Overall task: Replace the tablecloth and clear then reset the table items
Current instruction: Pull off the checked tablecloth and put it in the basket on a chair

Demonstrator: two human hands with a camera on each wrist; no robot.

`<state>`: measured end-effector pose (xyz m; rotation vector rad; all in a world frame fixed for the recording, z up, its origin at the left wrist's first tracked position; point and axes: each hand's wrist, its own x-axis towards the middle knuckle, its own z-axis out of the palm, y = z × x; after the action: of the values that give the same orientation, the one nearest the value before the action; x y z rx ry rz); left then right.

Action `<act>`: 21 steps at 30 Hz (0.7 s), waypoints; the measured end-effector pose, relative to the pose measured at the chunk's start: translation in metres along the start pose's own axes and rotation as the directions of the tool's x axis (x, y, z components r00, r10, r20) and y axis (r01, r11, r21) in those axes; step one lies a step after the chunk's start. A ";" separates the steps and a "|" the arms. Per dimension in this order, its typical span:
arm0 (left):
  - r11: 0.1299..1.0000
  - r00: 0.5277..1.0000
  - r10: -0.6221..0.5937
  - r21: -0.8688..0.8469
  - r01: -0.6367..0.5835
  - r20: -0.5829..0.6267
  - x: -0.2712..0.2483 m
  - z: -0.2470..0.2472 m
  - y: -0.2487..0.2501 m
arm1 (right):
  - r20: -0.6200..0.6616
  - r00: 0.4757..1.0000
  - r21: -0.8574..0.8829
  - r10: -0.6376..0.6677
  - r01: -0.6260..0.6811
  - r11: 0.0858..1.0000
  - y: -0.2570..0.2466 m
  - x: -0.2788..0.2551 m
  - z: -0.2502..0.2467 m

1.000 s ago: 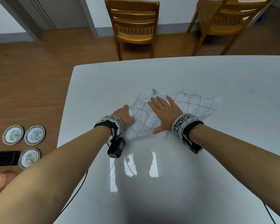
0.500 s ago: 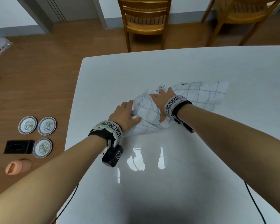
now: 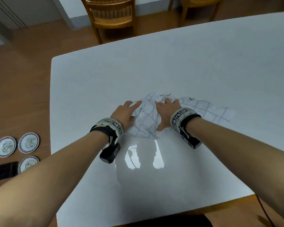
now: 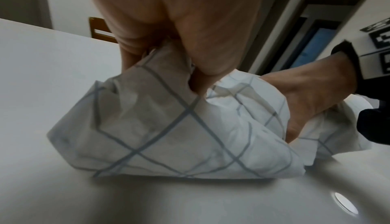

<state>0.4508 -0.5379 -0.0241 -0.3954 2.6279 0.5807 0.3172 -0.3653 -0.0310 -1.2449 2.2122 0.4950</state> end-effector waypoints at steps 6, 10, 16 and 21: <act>0.974 0.976 0.194 0.098 -0.203 0.102 -0.008 0.034 0.063 | 0.007 0.991 0.200 0.134 -0.133 0.971 0.026 -0.086 0.066; 0.944 0.951 0.279 0.144 -0.298 0.135 -0.007 0.056 0.109 | 0.058 0.984 0.323 0.169 -0.178 0.930 0.051 -0.133 0.106; 0.902 0.930 0.326 0.239 -0.360 0.169 -0.007 0.082 0.166 | 0.059 0.966 0.465 0.252 -0.250 0.849 0.093 -0.199 0.158; 0.880 0.920 0.328 0.286 -0.380 0.213 -0.002 0.090 0.192 | 0.148 0.939 0.492 0.310 -0.342 0.801 0.112 -0.210 0.177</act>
<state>0.4149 -0.3295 -0.0334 0.2336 2.5879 0.2625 0.3588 -0.0716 -0.0328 -0.5619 2.3031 0.0452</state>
